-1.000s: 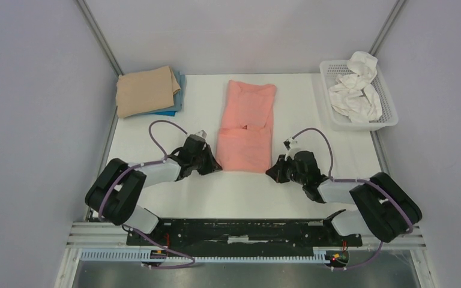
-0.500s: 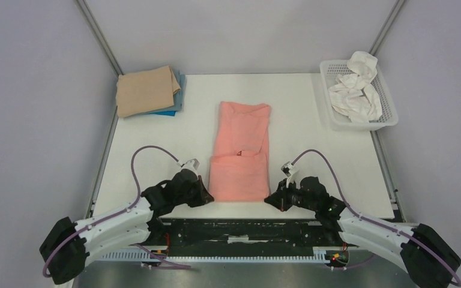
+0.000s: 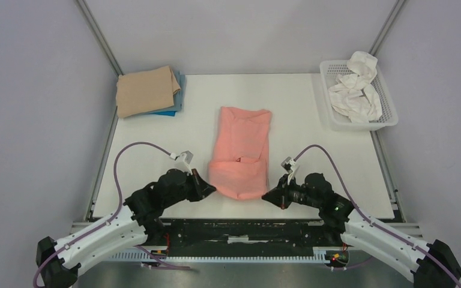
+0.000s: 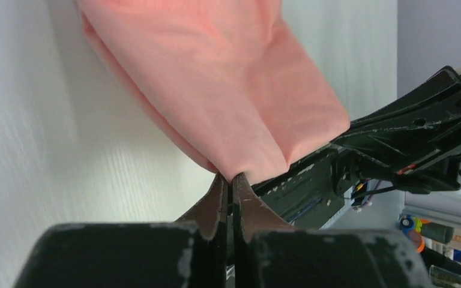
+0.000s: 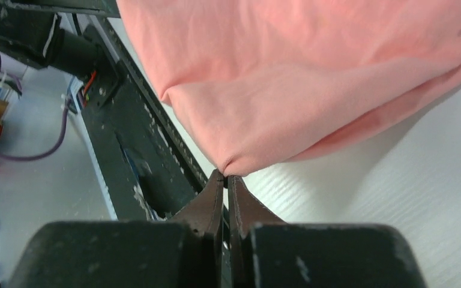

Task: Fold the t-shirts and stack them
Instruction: Fold the long partially folded tshirt into a neat square

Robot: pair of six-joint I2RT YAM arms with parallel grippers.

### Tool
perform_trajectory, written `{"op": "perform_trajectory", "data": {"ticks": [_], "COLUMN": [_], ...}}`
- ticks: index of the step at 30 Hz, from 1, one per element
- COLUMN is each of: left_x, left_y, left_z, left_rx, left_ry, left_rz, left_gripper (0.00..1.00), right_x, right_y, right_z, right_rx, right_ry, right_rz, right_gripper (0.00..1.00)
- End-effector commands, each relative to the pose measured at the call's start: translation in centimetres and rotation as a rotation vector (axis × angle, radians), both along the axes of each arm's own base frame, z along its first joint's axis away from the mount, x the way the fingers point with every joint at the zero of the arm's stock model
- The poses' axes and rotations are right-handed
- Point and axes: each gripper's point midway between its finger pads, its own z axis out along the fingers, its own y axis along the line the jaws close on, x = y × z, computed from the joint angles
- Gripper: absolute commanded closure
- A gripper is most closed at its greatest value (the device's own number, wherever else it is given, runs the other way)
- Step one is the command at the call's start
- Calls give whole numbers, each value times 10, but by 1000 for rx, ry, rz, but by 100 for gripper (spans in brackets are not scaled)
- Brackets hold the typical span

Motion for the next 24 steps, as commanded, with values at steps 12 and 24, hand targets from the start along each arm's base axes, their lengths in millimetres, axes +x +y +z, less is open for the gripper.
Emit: {"op": "perform_trajectory", "data": {"ticks": [12, 24], "left_x": [106, 209], "left_y": [-21, -20], "left_z": [116, 134], "left_rx": [62, 15], "left_ry": [-308, -268], "left_rz": [112, 97], "left_gripper": [98, 98], "right_x": [101, 184], "right_y": [-6, -20], "right_z": [105, 146], "right_rx": [12, 62], "right_ry": [-203, -236], "right_rz": [-378, -438], "right_gripper": [100, 100]}}
